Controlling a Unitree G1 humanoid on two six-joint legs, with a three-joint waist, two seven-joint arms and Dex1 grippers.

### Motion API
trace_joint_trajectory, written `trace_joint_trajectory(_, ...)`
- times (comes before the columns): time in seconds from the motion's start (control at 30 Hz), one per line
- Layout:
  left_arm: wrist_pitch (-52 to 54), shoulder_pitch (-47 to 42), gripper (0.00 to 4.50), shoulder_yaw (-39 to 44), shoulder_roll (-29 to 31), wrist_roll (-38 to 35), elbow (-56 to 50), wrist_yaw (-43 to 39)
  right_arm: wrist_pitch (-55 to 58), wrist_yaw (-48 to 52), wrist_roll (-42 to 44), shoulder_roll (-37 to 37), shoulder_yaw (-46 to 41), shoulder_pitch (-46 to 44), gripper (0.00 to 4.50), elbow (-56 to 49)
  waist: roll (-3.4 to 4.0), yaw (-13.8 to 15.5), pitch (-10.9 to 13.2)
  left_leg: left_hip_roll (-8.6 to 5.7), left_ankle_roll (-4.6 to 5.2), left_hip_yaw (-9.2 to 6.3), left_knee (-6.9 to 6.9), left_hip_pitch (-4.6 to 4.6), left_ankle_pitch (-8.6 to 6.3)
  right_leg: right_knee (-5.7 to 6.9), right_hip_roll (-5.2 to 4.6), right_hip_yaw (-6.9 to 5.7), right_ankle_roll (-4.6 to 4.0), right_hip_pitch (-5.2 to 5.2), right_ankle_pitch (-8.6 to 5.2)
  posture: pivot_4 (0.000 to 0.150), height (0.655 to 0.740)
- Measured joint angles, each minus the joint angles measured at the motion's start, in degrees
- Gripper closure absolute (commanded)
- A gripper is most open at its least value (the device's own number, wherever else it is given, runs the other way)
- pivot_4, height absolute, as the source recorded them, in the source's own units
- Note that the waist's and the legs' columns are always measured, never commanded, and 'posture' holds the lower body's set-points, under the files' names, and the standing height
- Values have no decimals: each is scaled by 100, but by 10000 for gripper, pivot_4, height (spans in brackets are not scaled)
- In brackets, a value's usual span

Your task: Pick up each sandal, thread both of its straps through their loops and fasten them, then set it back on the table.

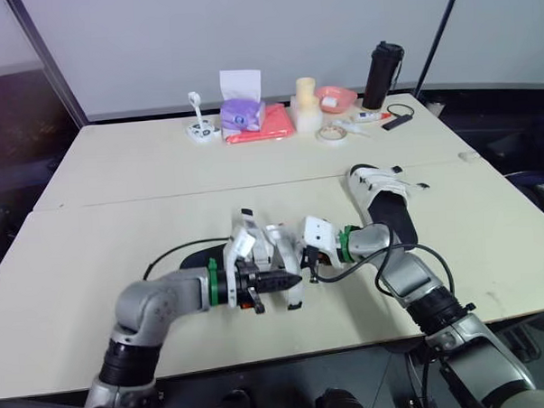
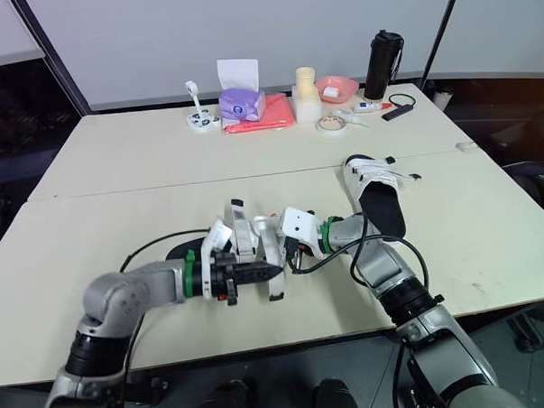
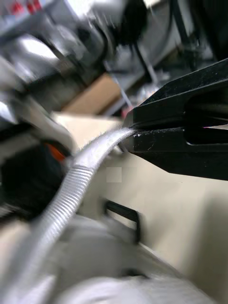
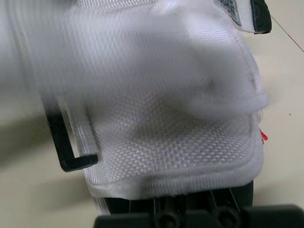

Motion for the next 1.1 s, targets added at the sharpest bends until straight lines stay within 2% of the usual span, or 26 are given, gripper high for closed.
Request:
trace_joint_trajectory(0.13, 347, -435, 44632, 419, 247, -484, 557, -232, -6, -14, -3, 30, 2, -10, 45000, 24, 0, -17, 0, 0, 0, 1, -1, 0, 0, 1, 1, -1, 0, -1, 0, 1500, 7400)
trace_joint_trajectory(0.23, 195, -704, 44632, 474, 339, -455, 981, -325, -20, -24, -3, 44, -3, -22, 45000, 67, 0, -17, 0, -1, 0, 4, -1, 1, 0, 0, 1, 0, 0, 1, 0, 1500, 7400)
trace_joint_trajectory(0.6, -1089, -1013, 44632, -60, -186, 411, 2050, -541, -39, -127, -9, 95, -13, -22, 45000, 87, -2, -25, 0, 0, -1, 15, -1, 1, 1, 0, 2, 1, 0, -1, 1, 1500, 7400)
trace_joint_trajectory(0.77, -1484, -1069, 44632, -159, -156, 690, 2324, -774, 13, -175, -12, 90, -34, 67, 45000, -32, -2, -17, 0, -1, -1, 15, -1, 0, 1, -1, 1, 1, 0, -1, 1, 1500, 7400)
trace_joint_trajectory(1.1, -1519, -1091, 44632, -344, 70, 864, 2415, -1341, 92, -224, -22, 85, -55, 119, 45000, -128, -2, -12, 0, -1, -1, 14, -2, 0, 1, -2, 1, 1, 0, -1, 1, 1500, 7400)
